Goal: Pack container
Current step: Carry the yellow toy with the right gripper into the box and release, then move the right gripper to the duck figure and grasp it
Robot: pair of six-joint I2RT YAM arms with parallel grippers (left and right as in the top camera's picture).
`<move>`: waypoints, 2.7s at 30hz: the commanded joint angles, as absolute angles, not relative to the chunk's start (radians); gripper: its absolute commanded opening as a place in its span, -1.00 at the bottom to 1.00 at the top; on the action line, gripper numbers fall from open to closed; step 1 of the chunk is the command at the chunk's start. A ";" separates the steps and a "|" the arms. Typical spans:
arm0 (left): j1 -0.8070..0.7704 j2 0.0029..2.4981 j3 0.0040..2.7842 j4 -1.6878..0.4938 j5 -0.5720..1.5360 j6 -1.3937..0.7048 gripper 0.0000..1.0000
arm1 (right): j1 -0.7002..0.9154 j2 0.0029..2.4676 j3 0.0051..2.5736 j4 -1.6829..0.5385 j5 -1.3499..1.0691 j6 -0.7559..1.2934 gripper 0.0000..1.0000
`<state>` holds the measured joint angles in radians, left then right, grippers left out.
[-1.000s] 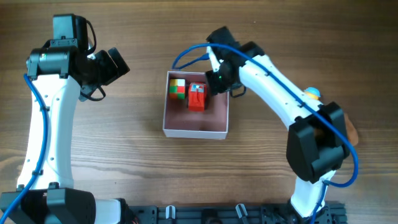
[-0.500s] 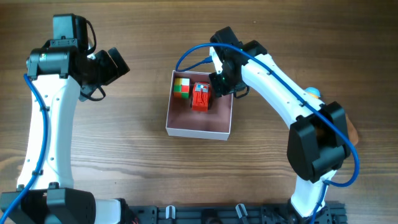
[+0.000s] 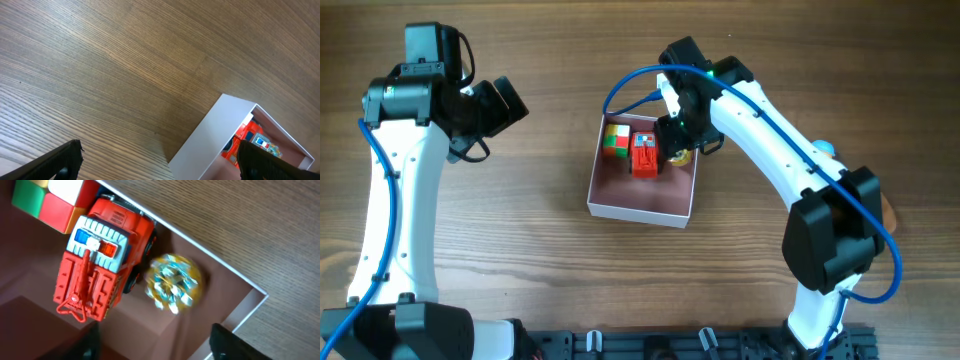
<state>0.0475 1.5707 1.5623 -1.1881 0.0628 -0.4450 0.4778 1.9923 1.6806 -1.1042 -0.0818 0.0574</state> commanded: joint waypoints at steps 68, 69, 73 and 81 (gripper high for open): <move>0.054 1.567 1.565 -1.197 0.078 -0.418 0.99 | 0.095 1.600 1.576 -1.175 0.201 0.345 0.99; 0.054 1.567 1.565 -1.197 0.078 -0.418 0.99 | 0.050 1.570 1.576 -1.187 0.173 0.327 1.00; 0.054 1.567 1.565 -1.197 0.078 -0.418 1.00 | -0.075 1.546 1.566 -1.241 0.059 0.244 1.00; 0.054 1.567 1.565 -1.208 0.078 -0.418 0.99 | -0.157 1.630 1.249 -1.017 0.062 0.238 1.00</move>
<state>0.0475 1.5707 1.5623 -1.2049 0.0628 -0.4381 -0.1368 1.5795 1.3605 -1.0847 0.0811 0.2554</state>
